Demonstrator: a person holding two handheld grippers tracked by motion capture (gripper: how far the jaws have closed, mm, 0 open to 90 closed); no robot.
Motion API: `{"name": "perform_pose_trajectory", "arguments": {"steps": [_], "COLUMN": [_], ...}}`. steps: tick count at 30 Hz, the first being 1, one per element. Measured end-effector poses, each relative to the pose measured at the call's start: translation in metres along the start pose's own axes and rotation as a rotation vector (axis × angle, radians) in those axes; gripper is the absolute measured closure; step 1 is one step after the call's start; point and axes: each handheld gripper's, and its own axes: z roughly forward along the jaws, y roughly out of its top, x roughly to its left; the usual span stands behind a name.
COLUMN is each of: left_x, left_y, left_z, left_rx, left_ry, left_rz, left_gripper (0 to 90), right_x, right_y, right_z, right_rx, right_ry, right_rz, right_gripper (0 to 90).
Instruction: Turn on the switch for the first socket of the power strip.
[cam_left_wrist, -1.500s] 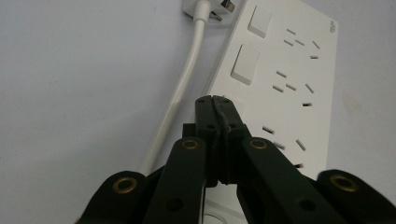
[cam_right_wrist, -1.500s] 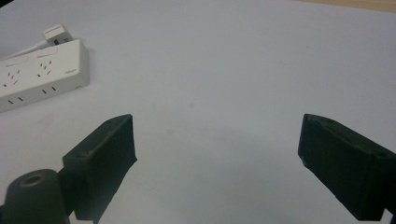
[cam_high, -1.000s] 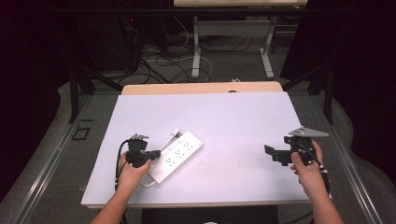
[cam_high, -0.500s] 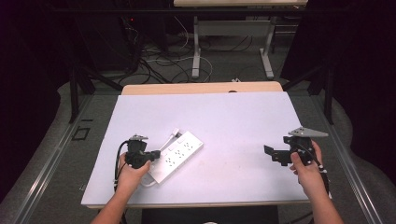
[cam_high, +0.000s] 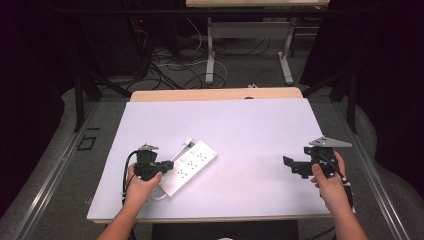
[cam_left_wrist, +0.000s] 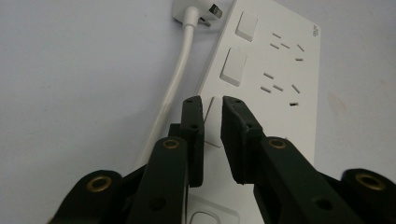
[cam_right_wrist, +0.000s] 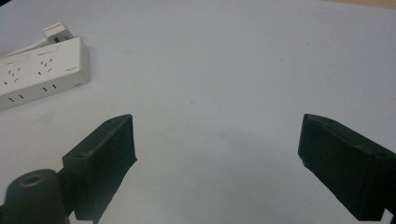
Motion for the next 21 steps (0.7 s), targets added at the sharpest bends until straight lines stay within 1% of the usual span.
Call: {"name": "perform_pose_trajectory", "arguments": {"steps": [2, 5, 10, 14, 16, 17, 20, 21], "left_x": [-0.0005, -0.0016, -0.0034, -0.004, -0.0046, -0.0051, -0.0054, -0.0057], "left_y": [-0.0004, -0.0011, -0.0019, -0.0025, -0.003, -0.0033, -0.0041, -0.0047], "left_z": [0.0, 0.0002, 0.0005, 0.0013, 0.0015, 0.0016, 0.0008, 0.001], "left_rx": [-0.005, -0.017, -0.018, -0.017, -0.02, -0.024, -0.031, -0.043], "left_ry": [0.0, 0.001, 0.005, 0.011, 0.016, 0.022, 0.04, 0.046], "left_rz": [0.001, 0.003, 0.011, 0.02, 0.023, 0.023, 0.041, 0.044], "left_gripper": [74.4, 70.2, 62.9, 58.7, 56.5, 55.0, 50.4, 49.7], "right_x": [-0.0005, -0.0004, -0.0002, -0.0004, -0.0002, -0.0006, -0.0002, 0.0], "right_y": [0.0001, 0.0, -0.0001, 0.0, -0.0003, -0.0002, 0.0, 0.0001], "right_z": [-0.0001, 0.0001, 0.0003, 0.0002, 0.0007, 0.0004, 0.0003, -0.0001], "right_rx": [0.005, 0.005, 0.003, 0.005, 0.001, 0.006, 0.007, 0.009], "right_ry": [0.008, 0.005, 0.004, 0.006, 0.0, 0.006, 0.006, 0.003], "right_rz": [-0.007, -0.007, -0.006, -0.007, -0.007, -0.01, -0.01, -0.011], "right_gripper": [10.5, 10.5, 10.5, 10.5, 10.5, 10.5, 10.5, 10.5]}}
